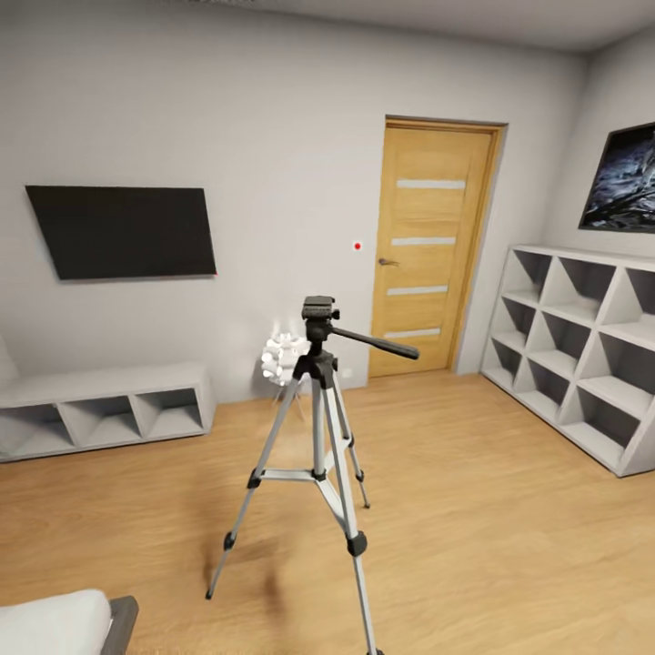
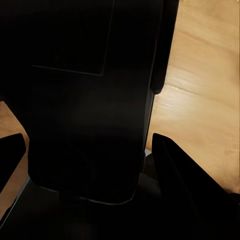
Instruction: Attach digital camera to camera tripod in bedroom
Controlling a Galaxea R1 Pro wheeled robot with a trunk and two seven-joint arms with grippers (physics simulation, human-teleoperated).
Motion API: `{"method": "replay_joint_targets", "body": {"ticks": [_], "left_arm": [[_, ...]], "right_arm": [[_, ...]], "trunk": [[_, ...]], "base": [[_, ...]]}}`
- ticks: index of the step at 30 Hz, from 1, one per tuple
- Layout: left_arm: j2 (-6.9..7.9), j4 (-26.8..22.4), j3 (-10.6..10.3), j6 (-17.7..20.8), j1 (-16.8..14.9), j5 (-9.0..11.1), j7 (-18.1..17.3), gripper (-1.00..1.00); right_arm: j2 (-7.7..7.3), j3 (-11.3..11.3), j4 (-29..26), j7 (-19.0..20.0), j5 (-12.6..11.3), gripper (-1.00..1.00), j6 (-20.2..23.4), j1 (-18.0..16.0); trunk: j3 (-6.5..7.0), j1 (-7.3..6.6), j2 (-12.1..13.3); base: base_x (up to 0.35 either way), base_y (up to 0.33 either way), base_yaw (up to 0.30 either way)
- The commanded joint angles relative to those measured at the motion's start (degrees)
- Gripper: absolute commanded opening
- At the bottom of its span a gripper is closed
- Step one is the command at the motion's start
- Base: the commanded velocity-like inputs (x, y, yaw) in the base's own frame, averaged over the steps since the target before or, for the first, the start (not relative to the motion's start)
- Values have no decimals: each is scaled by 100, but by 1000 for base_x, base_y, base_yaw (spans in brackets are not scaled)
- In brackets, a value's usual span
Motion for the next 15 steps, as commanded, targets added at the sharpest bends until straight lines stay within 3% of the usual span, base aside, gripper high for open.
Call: {"method": "replay_joint_targets", "body": {"ticks": [1, 8, 15], "left_arm": [[-3, 1, -50, -13, -4, 25, 15, -100], [-3, 1, -50, -13, -4, 25, 15, -100], [-3, 1, -50, -13, -4, 26, 15, -100]], "right_arm": [[-4, -50, 17, 14, 50, 100, -36, -7], [-20, -53, 17, 14, 41, 100, -34, -7], [-41, -52, 17, 20, 47, 100, -11, -7]], "trunk": [[-7, 0, -4], [-7, 0, -4], [-7, 0, -4]], "base": [[0, 0, 300], [0, 0, 282], [0, 0, 50]]}}
